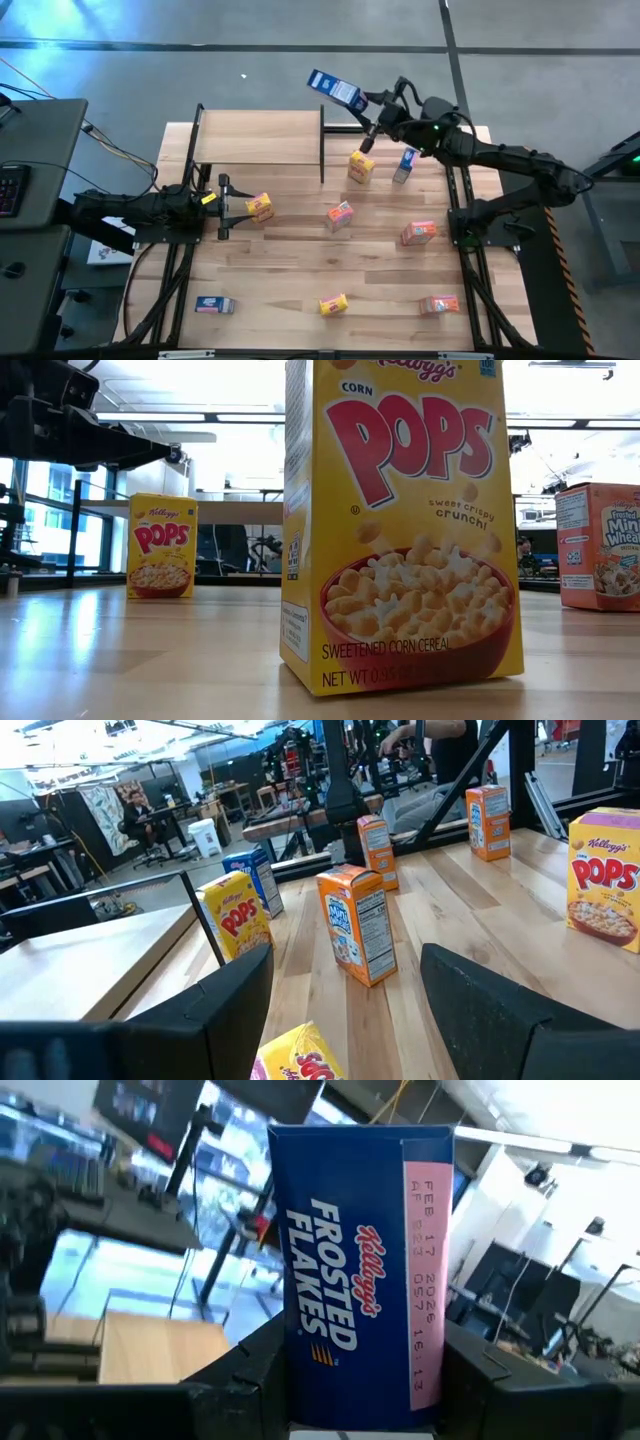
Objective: Stack cereal on shelf
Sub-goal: Put the middle blue cereal box on the shelf
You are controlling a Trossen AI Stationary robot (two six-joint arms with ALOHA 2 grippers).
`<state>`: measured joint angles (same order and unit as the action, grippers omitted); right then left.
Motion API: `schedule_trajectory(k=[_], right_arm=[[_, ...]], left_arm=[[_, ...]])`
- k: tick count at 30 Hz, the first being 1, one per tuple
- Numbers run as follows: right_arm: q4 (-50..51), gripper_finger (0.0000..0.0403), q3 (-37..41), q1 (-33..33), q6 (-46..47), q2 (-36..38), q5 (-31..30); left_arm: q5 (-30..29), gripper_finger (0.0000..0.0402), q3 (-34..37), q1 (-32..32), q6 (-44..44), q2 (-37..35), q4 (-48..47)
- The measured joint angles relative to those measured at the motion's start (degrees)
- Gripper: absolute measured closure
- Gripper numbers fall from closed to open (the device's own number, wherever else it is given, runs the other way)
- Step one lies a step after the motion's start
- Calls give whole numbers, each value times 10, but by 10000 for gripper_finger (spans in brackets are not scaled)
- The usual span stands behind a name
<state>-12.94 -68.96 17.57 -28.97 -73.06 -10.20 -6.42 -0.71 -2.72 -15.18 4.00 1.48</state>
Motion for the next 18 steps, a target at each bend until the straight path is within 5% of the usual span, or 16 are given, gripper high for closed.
schedule_trajectory(k=[18], right_arm=[[477, 243, -421, 25, 4, -273, 17]], left_arm=[[-1, 156, 0, 0, 0, 0, 0]])
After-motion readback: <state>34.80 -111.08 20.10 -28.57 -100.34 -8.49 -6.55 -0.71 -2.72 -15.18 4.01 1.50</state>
